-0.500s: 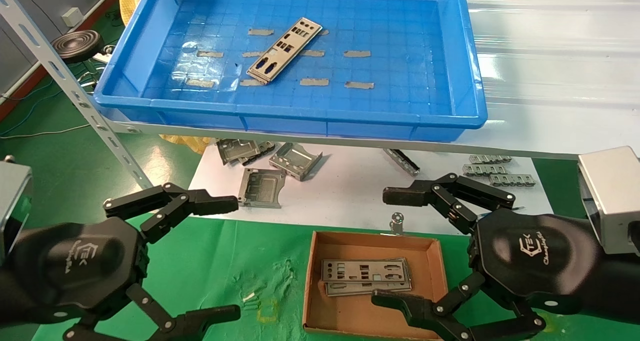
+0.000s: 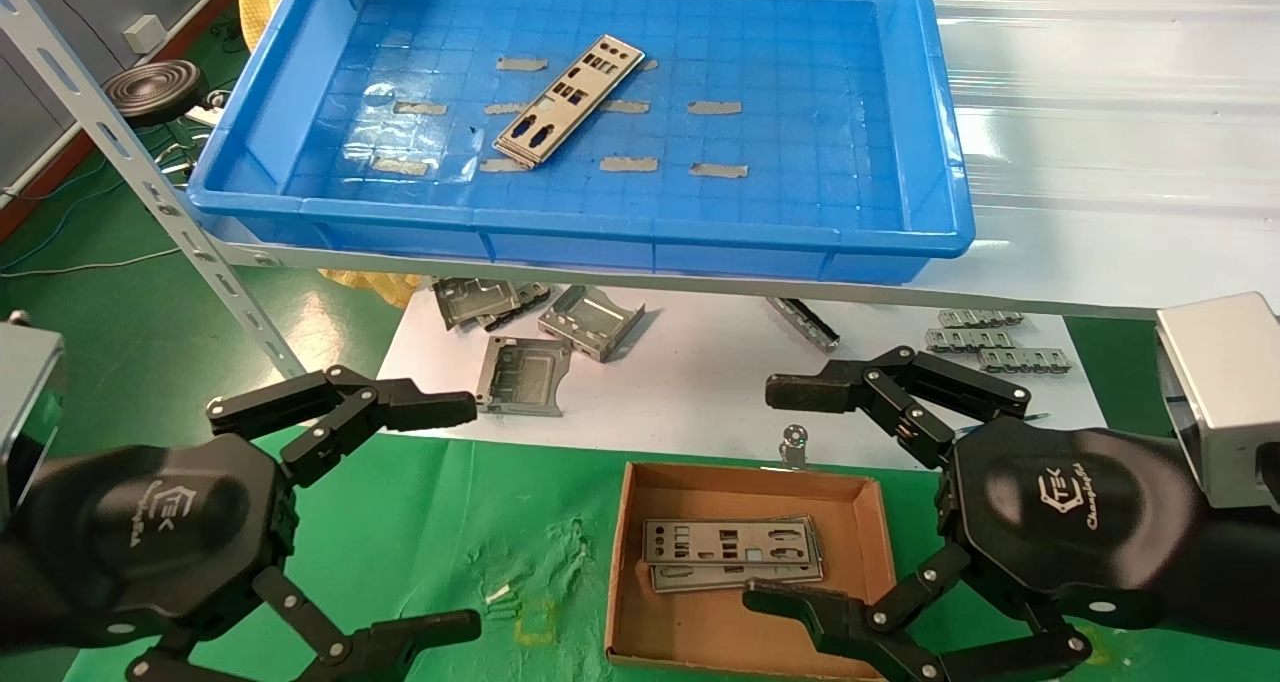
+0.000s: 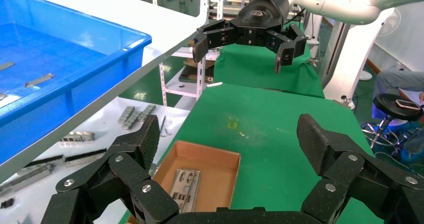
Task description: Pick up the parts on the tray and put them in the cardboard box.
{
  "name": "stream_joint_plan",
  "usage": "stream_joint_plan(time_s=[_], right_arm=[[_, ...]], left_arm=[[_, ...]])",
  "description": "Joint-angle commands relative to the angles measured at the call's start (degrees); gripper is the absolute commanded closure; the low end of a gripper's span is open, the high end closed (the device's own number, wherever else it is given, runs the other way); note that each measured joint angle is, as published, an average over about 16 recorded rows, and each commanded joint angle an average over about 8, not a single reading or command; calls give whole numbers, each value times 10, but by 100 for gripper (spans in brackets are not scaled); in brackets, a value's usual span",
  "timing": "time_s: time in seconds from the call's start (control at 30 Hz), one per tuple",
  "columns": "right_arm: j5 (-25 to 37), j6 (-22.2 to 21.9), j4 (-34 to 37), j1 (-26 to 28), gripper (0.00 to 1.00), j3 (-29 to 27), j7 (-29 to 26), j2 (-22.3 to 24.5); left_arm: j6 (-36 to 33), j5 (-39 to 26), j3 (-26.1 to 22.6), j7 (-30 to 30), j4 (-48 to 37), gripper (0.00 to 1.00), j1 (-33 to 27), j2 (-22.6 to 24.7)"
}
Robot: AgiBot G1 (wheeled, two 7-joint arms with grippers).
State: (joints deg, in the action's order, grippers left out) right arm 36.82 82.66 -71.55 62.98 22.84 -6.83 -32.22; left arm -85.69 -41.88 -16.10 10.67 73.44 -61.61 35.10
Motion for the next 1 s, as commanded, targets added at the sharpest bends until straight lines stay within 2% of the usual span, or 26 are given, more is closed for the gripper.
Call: stream_joint_plan(time_s=[0.03,1.0], right_arm=[[0,0,0,0,0,0,0,0],[0,0,0,0,0,0,0,0]], left_arm=[[0,0,0,0,0,0,0,0],[0,0,0,0,0,0,0,0]])
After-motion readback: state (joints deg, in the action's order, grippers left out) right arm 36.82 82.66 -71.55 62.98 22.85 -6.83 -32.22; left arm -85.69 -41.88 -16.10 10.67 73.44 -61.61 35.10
